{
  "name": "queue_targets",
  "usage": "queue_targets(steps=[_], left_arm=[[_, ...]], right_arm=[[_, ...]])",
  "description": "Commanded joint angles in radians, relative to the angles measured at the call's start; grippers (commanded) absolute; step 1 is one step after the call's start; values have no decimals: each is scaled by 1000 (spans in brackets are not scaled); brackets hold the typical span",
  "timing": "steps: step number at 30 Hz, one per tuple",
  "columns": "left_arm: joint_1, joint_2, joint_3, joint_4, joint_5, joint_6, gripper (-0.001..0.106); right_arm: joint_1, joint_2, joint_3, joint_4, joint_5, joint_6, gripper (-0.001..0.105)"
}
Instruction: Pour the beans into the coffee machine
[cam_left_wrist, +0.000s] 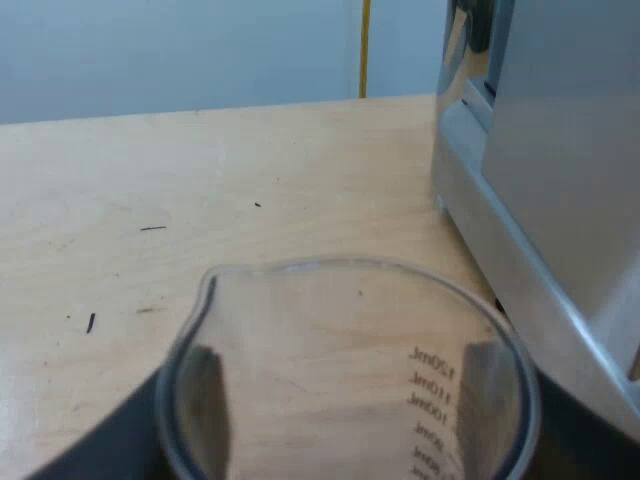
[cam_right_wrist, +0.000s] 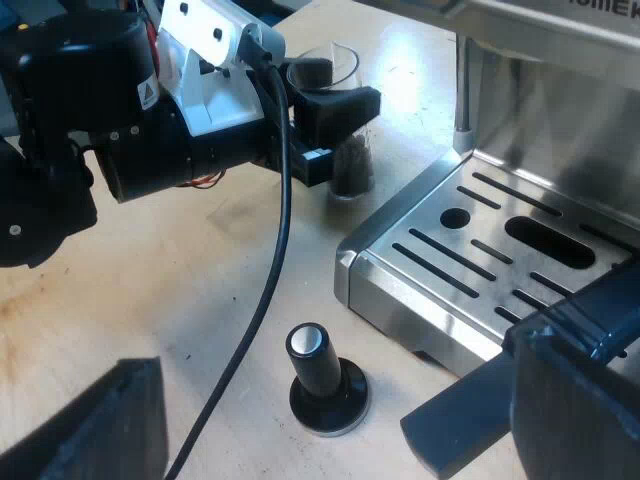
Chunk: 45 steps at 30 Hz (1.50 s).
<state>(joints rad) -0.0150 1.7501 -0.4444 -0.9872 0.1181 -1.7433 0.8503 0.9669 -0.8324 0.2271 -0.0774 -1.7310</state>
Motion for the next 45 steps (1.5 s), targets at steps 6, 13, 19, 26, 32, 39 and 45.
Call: queue_targets(steps=[6, 13, 19, 26, 32, 39, 45], left_arm=[[-4, -23, 0, -1, -7, -3, 32], [-4, -198, 6, 137, -9, -3, 32], [-4, -405, 6, 364, -9, -3, 32], [-4, -639, 8, 624, -9, -1, 32], [-4, -831, 8, 781, -7, -1, 32], [-4, -1067, 8, 1006, 60, -1, 32], [-4, -1229, -21, 1159, 65, -1, 32]], right_arm=[[3, -2, -11, -14, -10, -6, 72], [3, -2, -11, -14, -10, -6, 72], [3, -2, -11, -14, -10, -6, 72], [3, -2, -11, -14, -10, -6, 72], [3, -22, -11, -67, -10, 9, 72], [3, -92, -11, -178, -10, 9, 72], [3, -155, -11, -194, 27, 6, 72]])
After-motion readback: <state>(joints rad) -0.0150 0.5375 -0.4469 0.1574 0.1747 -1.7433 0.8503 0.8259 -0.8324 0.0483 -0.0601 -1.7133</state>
